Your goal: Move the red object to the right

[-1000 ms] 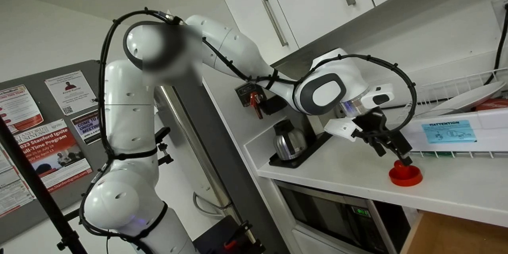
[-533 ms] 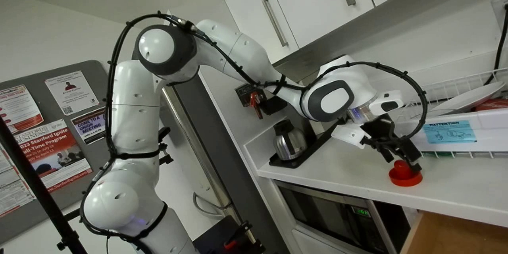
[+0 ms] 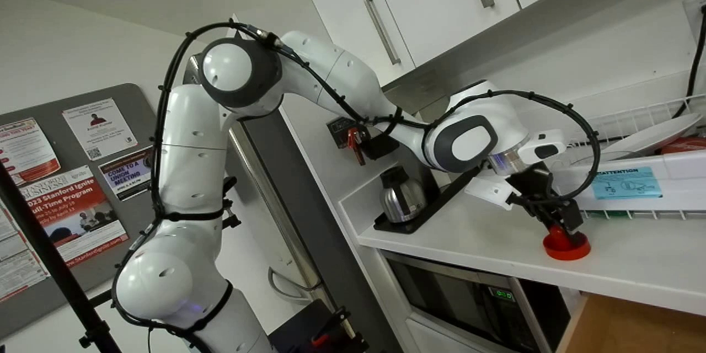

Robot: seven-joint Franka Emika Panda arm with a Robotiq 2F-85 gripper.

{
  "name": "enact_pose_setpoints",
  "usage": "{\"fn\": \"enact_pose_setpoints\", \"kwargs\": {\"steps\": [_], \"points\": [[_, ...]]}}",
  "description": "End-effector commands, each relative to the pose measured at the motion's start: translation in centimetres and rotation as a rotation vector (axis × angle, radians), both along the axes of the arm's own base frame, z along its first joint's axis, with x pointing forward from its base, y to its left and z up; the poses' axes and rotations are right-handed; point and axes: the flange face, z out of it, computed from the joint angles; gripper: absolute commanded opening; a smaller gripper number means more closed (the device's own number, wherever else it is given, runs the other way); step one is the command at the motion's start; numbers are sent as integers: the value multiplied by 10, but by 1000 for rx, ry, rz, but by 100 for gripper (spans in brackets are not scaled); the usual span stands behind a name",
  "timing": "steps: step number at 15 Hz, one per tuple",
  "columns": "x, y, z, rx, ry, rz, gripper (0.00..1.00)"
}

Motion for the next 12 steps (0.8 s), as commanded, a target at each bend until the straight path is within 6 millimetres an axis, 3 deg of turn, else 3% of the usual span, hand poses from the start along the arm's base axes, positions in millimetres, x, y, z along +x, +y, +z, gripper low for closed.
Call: {"fn": "enact_pose_setpoints", "kwargs": {"steps": [1,2,7,9,12], "points": [[8,1,-1,3,-11,-27,20],[9,0,0,1,-13,-29,13],[8,-11,13,-3,-29,-122,13],[6,-25,22,-7,-46,-188,13],[4,-64,35,-26,-55,-325,13]]}}
